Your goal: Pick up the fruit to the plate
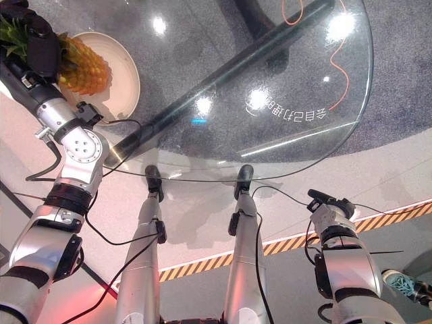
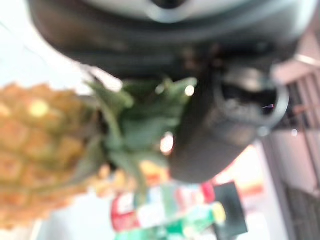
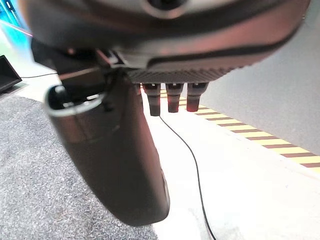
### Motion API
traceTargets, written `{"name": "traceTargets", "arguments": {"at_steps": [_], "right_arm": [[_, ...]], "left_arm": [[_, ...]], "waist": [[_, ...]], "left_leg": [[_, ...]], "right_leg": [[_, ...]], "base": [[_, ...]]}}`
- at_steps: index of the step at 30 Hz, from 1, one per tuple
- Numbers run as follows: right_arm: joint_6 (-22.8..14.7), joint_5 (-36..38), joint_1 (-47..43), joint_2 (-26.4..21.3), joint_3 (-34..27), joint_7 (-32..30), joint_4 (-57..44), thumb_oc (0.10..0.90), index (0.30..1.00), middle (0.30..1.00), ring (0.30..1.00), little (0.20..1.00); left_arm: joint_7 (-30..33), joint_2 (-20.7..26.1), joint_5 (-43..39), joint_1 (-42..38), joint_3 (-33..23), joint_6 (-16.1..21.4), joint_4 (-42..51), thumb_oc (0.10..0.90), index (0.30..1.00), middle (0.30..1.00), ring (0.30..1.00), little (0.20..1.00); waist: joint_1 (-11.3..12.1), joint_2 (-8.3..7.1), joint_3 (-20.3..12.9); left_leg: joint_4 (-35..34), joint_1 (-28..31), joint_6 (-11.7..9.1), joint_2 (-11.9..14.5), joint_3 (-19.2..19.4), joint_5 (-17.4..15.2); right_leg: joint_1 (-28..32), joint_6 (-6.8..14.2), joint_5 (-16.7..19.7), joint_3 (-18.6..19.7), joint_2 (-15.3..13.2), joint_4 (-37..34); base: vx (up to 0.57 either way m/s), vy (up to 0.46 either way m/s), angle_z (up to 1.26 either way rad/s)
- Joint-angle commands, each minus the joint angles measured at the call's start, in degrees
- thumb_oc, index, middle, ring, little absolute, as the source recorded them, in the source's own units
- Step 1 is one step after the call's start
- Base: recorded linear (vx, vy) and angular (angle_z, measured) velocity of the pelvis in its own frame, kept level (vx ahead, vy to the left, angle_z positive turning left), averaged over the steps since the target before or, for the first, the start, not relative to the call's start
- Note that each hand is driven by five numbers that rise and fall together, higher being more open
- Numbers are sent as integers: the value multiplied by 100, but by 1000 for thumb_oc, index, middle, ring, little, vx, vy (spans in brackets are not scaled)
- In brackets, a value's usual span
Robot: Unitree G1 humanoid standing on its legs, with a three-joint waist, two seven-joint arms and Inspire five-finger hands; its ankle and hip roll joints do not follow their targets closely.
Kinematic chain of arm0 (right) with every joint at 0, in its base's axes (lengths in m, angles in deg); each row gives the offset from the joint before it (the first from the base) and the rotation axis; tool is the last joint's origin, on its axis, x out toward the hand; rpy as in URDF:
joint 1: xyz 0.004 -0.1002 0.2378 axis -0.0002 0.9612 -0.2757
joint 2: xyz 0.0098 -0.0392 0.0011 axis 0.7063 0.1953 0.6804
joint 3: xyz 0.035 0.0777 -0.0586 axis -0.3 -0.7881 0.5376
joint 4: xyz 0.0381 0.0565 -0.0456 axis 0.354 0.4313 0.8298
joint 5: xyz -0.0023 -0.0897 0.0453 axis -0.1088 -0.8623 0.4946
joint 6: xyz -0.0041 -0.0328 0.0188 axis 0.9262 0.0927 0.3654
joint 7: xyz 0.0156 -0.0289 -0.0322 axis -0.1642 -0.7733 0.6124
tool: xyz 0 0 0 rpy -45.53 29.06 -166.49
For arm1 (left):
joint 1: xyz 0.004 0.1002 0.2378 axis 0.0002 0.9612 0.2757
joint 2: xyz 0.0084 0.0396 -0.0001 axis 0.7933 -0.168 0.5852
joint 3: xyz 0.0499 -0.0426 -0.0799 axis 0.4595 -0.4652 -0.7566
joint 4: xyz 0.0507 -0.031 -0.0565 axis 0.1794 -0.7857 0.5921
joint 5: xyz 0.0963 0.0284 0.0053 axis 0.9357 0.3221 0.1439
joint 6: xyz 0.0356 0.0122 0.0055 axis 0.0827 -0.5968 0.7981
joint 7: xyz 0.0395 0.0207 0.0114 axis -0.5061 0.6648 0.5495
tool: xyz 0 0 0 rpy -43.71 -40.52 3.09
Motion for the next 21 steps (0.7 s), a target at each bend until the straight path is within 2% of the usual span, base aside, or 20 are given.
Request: {"name": "traceTargets", "arguments": {"at_steps": [1, 21], "right_arm": [[-120, -158, 309, -149, 114, -194, 281, 800, 900, 900, 900, 900], [-198, -139, 275, -182, 75, -256, 268, 800, 900, 900, 900, 900]], "left_arm": [[45, 530, 221, -666, -146, 528, 89, 800, 900, 900, 900, 900], [79, 465, 346, -532, -186, 720, 346, 800, 900, 900, 900, 900]], "waist": [[155, -164, -127], [220, -173, -127]], "left_leg": [[502, -167, 102, -184, -141, -637], [461, -165, 102, -191, -164, -618]], "right_leg": [[111, -94, 93, -160, 342, -389], [133, -79, 117, -229, 331, -415]], "base": [[0, 0, 0], [-2, -1, 0]]}}
